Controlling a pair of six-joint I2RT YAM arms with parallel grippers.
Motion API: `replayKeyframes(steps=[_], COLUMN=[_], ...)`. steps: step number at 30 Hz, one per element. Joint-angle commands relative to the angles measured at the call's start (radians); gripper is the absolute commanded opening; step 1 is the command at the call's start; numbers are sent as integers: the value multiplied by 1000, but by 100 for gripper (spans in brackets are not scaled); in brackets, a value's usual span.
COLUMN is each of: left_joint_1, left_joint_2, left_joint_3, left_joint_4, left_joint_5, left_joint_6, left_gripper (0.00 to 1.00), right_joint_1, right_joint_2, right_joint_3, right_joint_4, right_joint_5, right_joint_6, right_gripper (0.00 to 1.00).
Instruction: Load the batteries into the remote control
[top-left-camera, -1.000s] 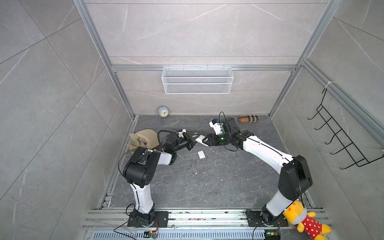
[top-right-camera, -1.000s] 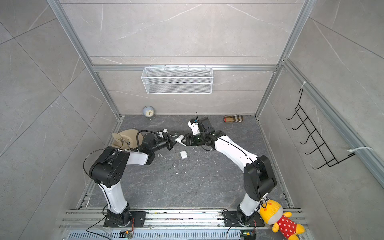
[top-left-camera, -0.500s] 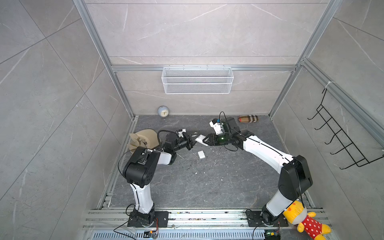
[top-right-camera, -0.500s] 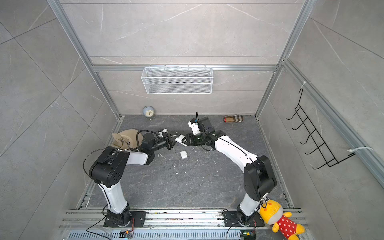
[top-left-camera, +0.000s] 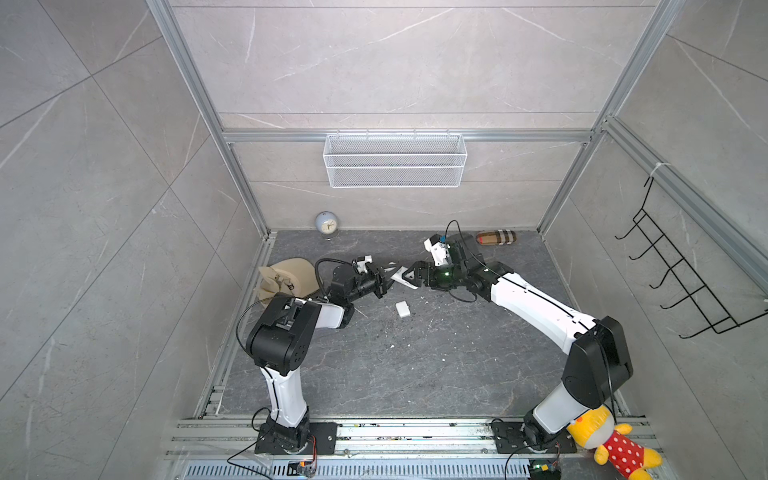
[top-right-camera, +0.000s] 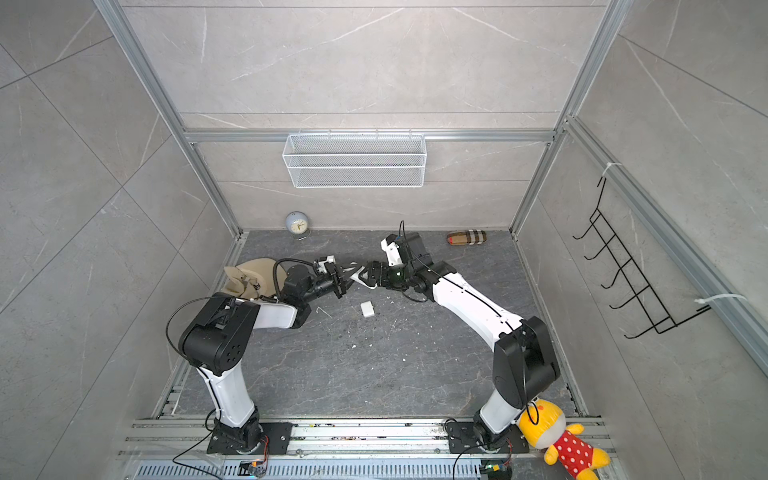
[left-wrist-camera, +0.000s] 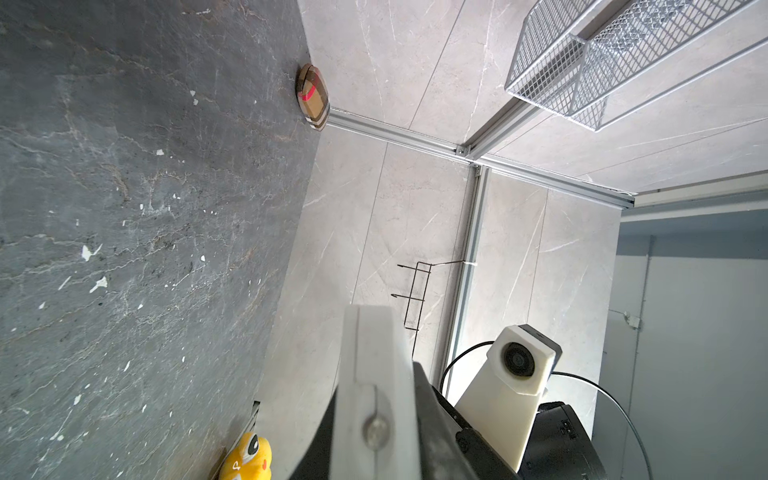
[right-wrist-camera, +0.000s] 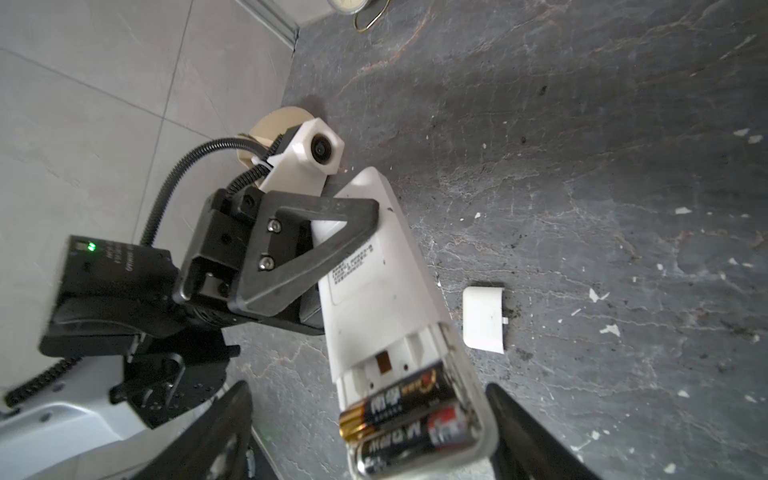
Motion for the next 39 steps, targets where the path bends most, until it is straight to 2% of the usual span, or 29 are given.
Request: replayKeyframes(steps=[1,6,13,20,28,39], left_joint_1=[-4,-8,-17,-25,-31,-37], left_joint_2=[-36,-36,-31,-23,15,37], left_joint_3=[25,21,29,33,43,46], left_joint_4=[86,104,117,118,169,175], left_joint_5=[-36,-90,-121,-131,-136,-142], left_joint_6=[-6,-9,-38,-49,-111,-128], left_gripper=[0,0,0,0,0,0], right_joint_1=[-27,-38,-37,-31,-26,-15], right_joint_2=[-50,-68,-60,-40,-24,-16], right_joint_3=[-58,-183,-253,-261,-264,-252], right_joint_4=[77,290,439,500,530,540], right_joint_5=[9,-43,-52,-65,-62,-62], right_joint_6=[208,471,616,645,673,674], right_gripper=[86,84,75,65,42,31])
